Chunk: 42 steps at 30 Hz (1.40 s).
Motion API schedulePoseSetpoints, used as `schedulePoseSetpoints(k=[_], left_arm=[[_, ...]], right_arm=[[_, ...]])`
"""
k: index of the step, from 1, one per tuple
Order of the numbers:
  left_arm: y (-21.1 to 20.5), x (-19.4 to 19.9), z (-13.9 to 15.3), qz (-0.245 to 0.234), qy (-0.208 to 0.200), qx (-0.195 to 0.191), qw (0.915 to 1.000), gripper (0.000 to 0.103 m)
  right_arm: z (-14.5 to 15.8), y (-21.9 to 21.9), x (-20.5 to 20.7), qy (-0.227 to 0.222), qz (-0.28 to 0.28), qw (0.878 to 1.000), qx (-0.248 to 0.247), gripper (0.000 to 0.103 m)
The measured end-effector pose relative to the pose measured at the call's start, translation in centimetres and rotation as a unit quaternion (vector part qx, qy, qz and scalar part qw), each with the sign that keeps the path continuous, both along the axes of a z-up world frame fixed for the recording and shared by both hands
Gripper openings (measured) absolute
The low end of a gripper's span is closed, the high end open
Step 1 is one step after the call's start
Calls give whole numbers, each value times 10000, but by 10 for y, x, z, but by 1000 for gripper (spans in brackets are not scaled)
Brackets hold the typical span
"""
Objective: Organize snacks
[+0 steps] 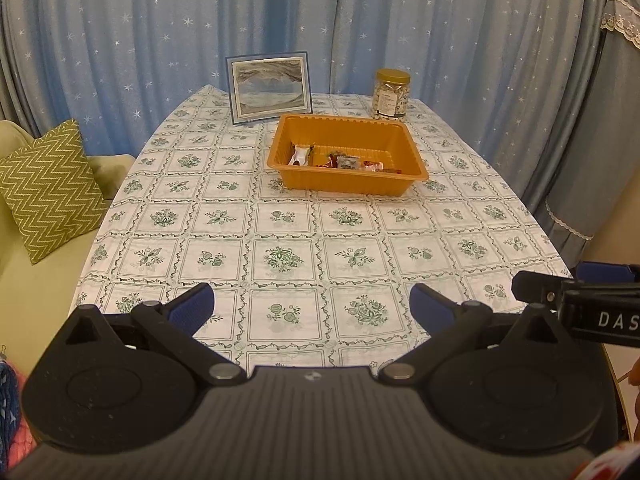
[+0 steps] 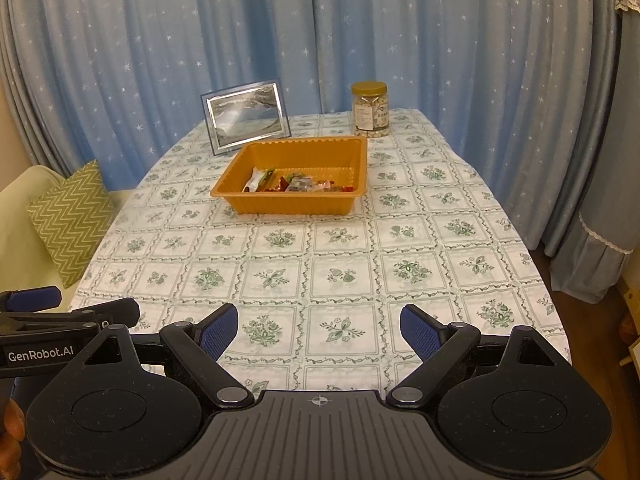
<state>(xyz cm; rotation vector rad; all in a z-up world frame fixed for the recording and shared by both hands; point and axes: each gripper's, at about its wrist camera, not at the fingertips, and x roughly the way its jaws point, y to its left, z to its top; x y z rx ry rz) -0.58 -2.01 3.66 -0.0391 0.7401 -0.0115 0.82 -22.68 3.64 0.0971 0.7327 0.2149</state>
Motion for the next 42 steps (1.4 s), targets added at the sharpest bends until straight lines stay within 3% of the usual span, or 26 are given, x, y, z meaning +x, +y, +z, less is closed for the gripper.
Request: schedulePoseSetpoints(k=[42], left_arm=[[-2,-1,-4,-21,45,-13,10000,103]], right_arm=[[-3,-1,-2,37,-43,10000,24,88]])
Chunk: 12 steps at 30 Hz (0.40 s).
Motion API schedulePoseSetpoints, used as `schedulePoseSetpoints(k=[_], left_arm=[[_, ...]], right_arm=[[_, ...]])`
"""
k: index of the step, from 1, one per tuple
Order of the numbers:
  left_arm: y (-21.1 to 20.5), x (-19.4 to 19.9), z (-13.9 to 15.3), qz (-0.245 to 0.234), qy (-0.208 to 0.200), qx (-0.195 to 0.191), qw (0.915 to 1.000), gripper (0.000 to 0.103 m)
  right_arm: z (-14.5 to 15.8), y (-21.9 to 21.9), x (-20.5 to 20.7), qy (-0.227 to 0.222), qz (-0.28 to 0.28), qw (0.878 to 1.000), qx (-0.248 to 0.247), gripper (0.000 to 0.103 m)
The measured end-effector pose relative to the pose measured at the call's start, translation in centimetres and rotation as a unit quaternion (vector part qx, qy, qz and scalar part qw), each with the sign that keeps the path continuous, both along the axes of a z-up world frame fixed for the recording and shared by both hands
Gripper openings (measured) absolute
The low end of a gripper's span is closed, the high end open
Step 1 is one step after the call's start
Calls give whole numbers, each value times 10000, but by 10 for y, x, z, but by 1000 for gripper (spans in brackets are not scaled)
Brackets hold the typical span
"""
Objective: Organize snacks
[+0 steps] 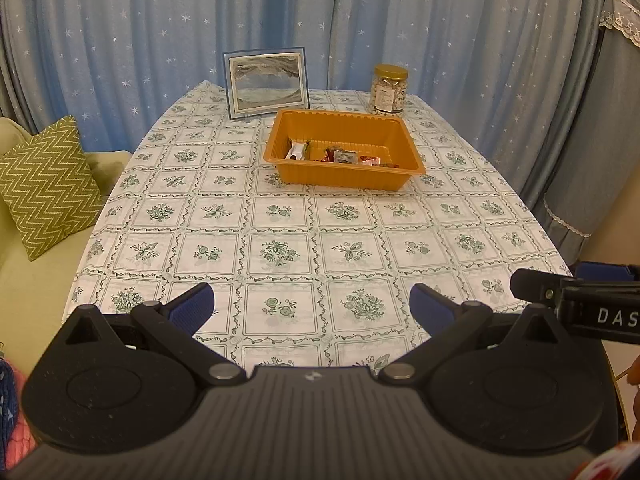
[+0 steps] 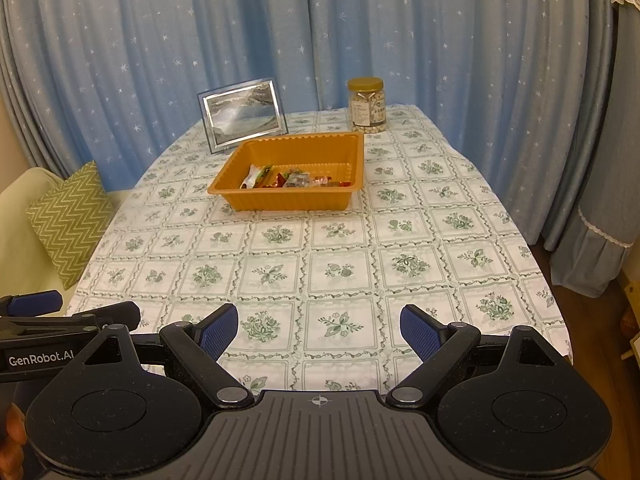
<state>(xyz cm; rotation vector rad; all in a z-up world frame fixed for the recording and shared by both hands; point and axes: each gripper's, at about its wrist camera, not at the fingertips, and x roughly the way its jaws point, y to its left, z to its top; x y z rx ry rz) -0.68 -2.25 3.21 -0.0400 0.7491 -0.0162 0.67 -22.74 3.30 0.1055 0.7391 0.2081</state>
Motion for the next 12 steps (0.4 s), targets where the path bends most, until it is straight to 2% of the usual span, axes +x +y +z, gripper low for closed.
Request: schedulePoseSetpoints(k=[12], left_arm=[[-1,-2,-2,-4,-48,-40,10000,103]], right_arm=[[-1,0,0,4,3,10000,6,88]])
